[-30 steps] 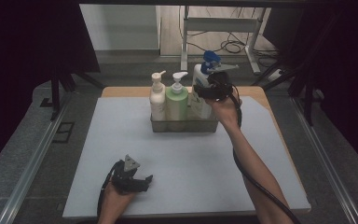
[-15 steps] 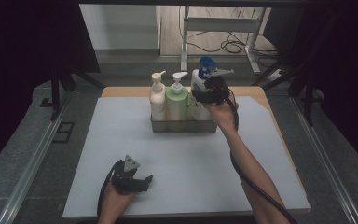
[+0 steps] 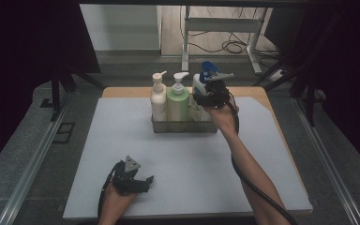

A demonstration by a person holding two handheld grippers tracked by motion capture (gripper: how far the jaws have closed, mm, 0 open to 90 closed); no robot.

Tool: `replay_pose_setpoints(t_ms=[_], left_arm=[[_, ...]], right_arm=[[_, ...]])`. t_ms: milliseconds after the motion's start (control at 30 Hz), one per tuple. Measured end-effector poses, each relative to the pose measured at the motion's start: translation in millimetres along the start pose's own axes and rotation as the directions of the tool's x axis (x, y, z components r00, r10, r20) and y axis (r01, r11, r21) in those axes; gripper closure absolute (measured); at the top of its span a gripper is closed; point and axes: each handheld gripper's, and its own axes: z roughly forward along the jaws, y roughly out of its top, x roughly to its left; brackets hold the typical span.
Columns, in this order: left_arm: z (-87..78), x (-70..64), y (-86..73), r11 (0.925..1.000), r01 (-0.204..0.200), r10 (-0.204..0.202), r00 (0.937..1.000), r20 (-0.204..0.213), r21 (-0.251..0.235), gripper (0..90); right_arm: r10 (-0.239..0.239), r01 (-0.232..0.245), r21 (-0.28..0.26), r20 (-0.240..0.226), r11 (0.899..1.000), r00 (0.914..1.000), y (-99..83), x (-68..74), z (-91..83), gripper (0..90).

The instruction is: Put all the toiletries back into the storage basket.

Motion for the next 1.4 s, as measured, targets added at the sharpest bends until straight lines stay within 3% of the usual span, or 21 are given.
replay_pose_setpoints(t_ms=[933,1400], left_arm=[[0.1,0.1,0.0,1.0000,-0.001,0.001,1.0000,0.001,0.000,11.9],[0.0,0.1,0.0,1.0000,-0.001,0.001,1.0000,0.001,0.000,11.9]], right_arm=[[0.013,-0.013,0.040,0.009,0.999,0.9999,-18.8,-1.0,17.5,38.1],[0.048,-0.047,0.047,-0.010,0.998,0.9988,-23.7,-6.1,20.9,36.8]])
